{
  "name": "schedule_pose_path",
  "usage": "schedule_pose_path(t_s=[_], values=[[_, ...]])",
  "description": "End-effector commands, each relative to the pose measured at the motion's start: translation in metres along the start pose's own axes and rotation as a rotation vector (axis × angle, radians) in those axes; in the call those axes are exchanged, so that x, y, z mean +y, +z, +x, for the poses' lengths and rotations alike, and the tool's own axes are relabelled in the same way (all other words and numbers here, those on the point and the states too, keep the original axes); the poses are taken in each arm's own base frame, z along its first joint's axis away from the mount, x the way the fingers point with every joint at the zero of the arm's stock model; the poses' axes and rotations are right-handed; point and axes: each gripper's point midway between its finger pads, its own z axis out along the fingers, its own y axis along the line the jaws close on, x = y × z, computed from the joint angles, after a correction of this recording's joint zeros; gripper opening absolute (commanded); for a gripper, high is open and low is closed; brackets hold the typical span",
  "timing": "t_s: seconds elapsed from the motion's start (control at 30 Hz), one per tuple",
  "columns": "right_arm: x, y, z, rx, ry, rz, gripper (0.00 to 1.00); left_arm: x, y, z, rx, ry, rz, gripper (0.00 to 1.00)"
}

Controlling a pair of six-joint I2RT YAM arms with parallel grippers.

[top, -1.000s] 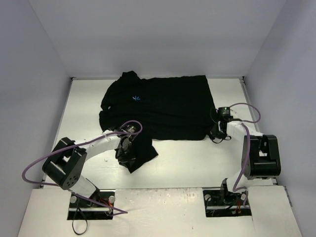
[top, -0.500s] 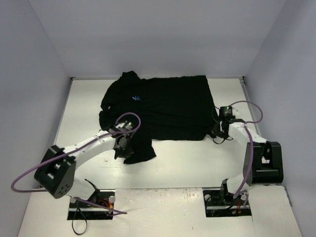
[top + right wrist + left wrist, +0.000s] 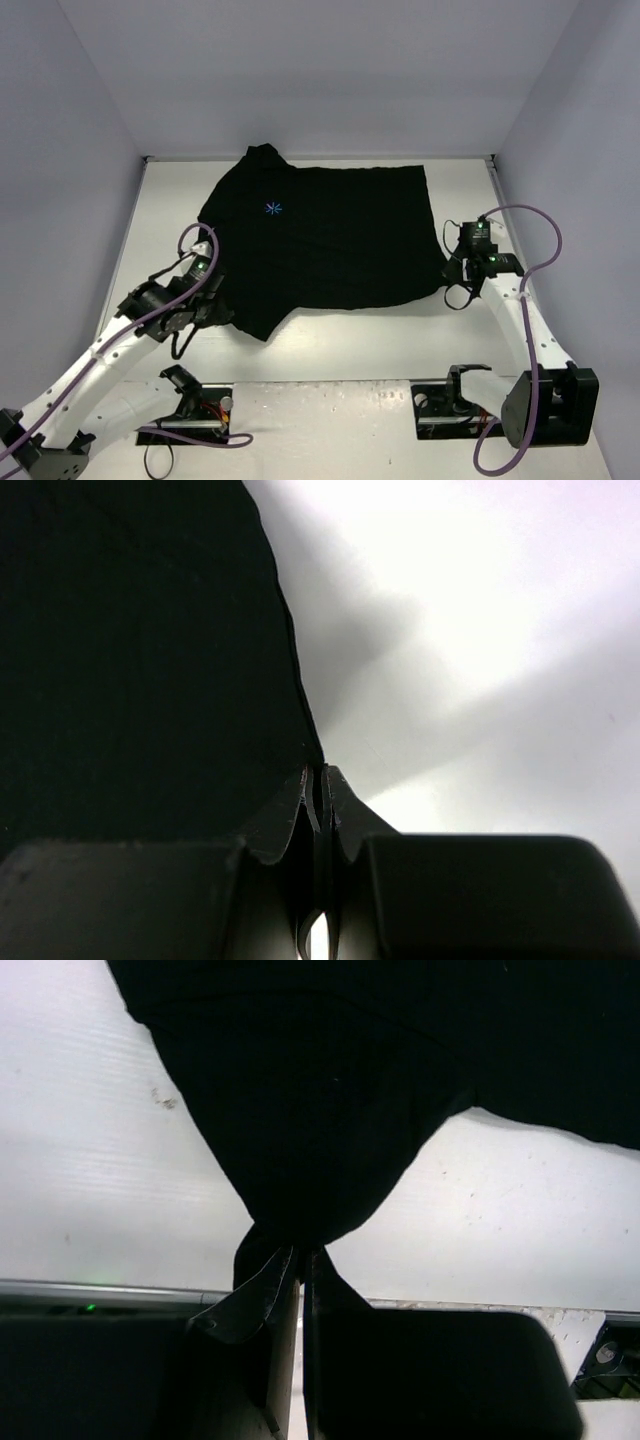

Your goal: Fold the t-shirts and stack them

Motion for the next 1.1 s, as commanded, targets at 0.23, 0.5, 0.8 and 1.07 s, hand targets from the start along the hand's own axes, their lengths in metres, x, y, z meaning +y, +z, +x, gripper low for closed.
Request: schedule_pose_path(t_s=[0.23, 0.5, 0.8, 1.07], values=[[0.007, -0.013, -0.052, -0.05, -0.033, 0.06, 0.0, -0.007, -0.029, -0.111, -0.23, 0.058, -0.145, 0.0], [0.03, 0.014, -0.083, -0.028, -0.093, 0.06, 0.0, -0.029, 0.019, -0.199, -0.249, 0.23, -0.172, 0.0], [0.059, 0.057, -0.102, 0.016, -0.148, 0.057, 0.0, -0.052, 0.054, -0.249, -0.279, 0.362, -0.153, 0.0], [0.075, 0.092, -0.104, 0.053, -0.166, 0.066, 0.0, -0.059, 0.09, -0.263, -0.239, 0.423, -0.183, 0.0]])
